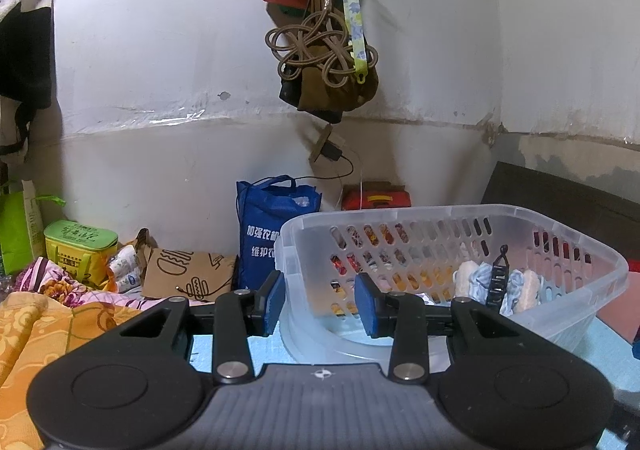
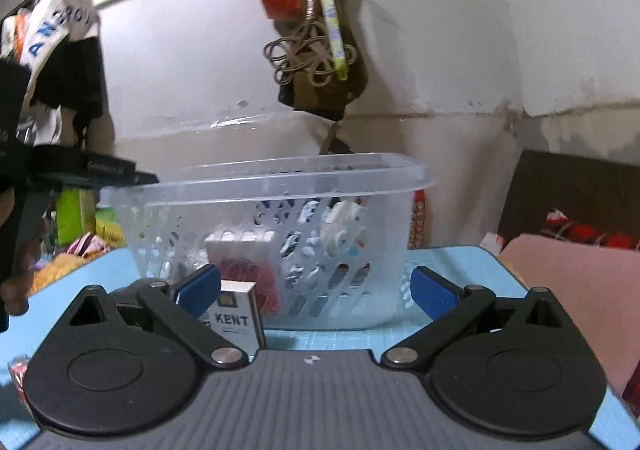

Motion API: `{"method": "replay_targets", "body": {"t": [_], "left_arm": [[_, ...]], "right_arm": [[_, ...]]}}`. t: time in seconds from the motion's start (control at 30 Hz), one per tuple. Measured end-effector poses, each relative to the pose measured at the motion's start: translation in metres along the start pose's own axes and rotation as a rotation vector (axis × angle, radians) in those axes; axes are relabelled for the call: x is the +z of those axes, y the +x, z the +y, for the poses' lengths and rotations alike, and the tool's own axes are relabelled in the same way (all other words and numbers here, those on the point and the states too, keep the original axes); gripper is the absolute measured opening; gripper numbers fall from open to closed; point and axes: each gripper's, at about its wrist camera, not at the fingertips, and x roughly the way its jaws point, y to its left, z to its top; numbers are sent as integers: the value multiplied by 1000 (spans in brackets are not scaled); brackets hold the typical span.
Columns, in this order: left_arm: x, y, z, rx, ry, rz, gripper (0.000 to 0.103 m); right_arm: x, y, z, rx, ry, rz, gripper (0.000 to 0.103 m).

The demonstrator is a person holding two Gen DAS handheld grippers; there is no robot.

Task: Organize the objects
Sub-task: 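Grasp the white KENT cigarette pack with the right gripper, then carry the KENT pack into the basket and open the right gripper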

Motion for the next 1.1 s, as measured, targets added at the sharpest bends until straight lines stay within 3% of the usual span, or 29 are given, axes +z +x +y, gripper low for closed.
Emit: {"method": "replay_targets", "body": {"t": [0.17,0.27,0.37,0.43,0.5,0.8,0.87,0.9,0.97,1.1], "left_arm": [[-3,-1,2,-6,-9,-16,43],[-3,0,3,-8,-11,-16,43],[-1,0,3,-8,-6,-8,43],[0,1,4,-9,-4,-5,43],[0,1,4,-9,-3,-3,43],[0,0,3,-7,1,1,43],[0,0,3,-7,3,2,43],[-1,-1,3,-7,3,2,43],[-1,-1,3,-7,3,2,43],[-2,-1,3,-6,1,2,43]], "right_arm": [[1,3,3,-8,16,0,103],[1,-1,11,92,27,-27,102],[2,14,28,89,-14,31,88],[4,24,34,118,-8,81,73],[6,31,40,115,-7,115,68],[10,54,56,43,-10,223,66],[10,54,56,39,-18,224,54],[10,55,55,36,-18,229,43],[8,53,53,54,-2,237,41],[11,36,45,34,8,166,41]]}}
